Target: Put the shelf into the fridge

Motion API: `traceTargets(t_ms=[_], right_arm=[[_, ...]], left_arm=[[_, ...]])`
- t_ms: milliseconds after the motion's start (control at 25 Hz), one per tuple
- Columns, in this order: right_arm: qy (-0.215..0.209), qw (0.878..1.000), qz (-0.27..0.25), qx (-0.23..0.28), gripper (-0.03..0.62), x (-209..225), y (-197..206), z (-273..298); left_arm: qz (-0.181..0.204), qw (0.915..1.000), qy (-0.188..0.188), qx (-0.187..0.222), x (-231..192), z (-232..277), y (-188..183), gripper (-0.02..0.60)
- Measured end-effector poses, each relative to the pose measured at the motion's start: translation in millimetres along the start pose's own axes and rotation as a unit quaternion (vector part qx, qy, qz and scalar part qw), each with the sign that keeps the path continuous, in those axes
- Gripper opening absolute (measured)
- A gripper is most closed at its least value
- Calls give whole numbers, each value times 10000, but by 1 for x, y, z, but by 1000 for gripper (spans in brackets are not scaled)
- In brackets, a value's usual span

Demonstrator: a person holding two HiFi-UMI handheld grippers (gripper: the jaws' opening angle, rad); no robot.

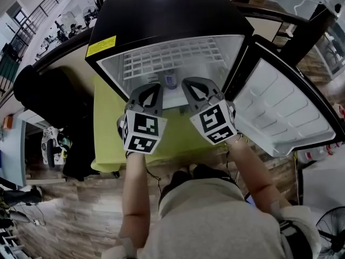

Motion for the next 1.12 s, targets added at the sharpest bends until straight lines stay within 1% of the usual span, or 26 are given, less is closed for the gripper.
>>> traceTargets(t_ms=[80,160,240,320,400,480,600,720,960,1120], right_arm=[[-194,9995,231,48,12,-6,5,0],[-423,9972,601,112,12,-12,10,2],[-546,9941,929,136,12,-15,18,2],[-586,9914,1162,136,12,-18,26,1],[-640,9891,1319,139,12,-21,31,-1],[-733,9879,1362,98,12,-25,36,-3],[-858,9859,1433,-21,12,-31,49,-5],[-933,9830,1574,-130,12,-40,62,-9],[-1121,9805,1588,-301,12,-60,79,-12],[-1213,9768,1713,-413,12,-70,90,-14]], left_arm=[[-194,9998,20,101,2,-4,3,14],[-270,9995,-15,150,6,-7,6,14],[-302,9993,11,234,11,-10,8,14],[-403,9986,118,335,18,-11,12,14],[-552,9972,324,389,26,-10,18,14],[-607,9964,484,338,32,-8,27,14],[-561,9967,565,159,38,-6,41,14],[-640,9959,641,81,45,-4,56,14],[-1227,9887,862,-9,54,-1,82,14],[-1668,9800,1085,-32,61,-2,95,14]])
Point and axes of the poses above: the fingertips, and each gripper's own axes: z forward along the fingers, x to its right, y out of its underside, the point moved 10 cm from there along -z, backward along the fingers, and after that the axes turned 15 degrees about -x, right-handed, at the moved point
